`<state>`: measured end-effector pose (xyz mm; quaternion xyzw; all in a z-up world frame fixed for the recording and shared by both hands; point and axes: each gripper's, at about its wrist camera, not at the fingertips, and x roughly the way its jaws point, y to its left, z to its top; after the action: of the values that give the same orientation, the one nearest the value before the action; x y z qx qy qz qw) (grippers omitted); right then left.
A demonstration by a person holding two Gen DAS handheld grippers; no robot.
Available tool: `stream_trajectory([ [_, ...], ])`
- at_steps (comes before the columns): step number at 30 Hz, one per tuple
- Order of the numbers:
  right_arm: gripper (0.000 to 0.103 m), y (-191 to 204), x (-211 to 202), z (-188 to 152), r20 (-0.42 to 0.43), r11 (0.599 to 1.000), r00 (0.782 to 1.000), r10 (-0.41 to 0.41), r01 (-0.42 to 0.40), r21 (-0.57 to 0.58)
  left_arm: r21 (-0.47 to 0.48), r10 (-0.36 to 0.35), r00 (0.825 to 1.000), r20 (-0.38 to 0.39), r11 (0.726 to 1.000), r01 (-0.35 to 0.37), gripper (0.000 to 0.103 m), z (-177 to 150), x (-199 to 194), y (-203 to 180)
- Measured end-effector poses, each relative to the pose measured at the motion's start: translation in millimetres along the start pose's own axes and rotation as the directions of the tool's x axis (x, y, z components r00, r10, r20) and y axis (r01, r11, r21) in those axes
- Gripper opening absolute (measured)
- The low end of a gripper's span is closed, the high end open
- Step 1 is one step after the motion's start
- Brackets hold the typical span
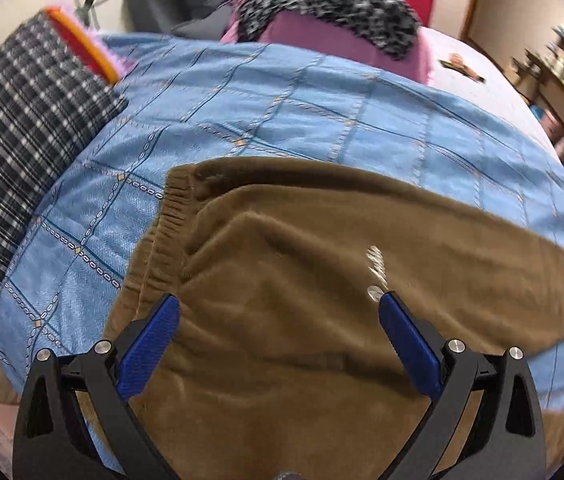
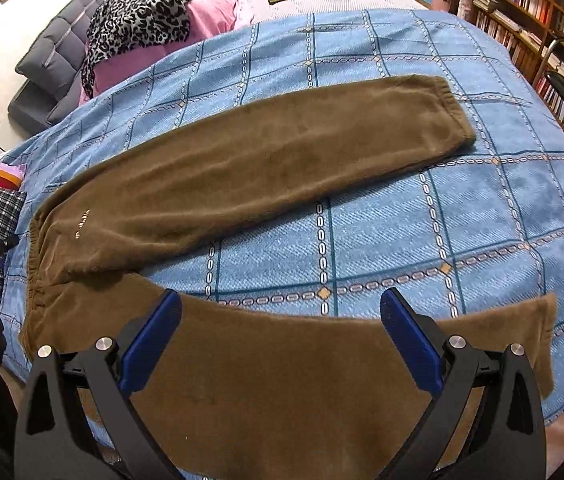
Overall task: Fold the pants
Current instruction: 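Lower the left tool onto the waistband corner and close it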
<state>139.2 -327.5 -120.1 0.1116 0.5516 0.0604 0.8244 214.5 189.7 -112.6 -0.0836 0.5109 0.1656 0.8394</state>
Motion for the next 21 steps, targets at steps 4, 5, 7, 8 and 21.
stream_trajectory([
  [4,0.1,2.3,14.8,8.1,-0.014,1.0,1.0,-0.005,0.005,0.006,-0.103,-0.01,0.999,-0.047,0.995,0.006,0.098,30.0,29.1,22.1],
  [5,0.1,2.5,18.6,9.3,-0.022,1.0,1.0,-0.005,0.005,0.007,-0.133,-0.026,0.998,-0.054,0.991,0.019,0.098,39.1,37.2,27.9],
  [7,0.1,3.1,27.4,11.4,-0.043,1.0,0.999,-0.007,0.007,0.01,-0.17,-0.049,0.997,-0.066,0.985,0.037,0.098,52.4,49.5,34.6],
  [8,0.1,2.9,31.2,12.1,-0.051,1.0,0.999,-0.009,0.01,0.011,-0.191,-0.056,0.995,-0.08,0.981,0.04,0.098,60.0,57.6,37.8],
  [21,0.1,-2.5,63.9,27.1,-0.107,0.998,0.994,-0.002,0.009,0.061,-0.427,-0.031,0.983,-0.179,0.903,-0.05,0.098,114.1,140.5,74.3],
])
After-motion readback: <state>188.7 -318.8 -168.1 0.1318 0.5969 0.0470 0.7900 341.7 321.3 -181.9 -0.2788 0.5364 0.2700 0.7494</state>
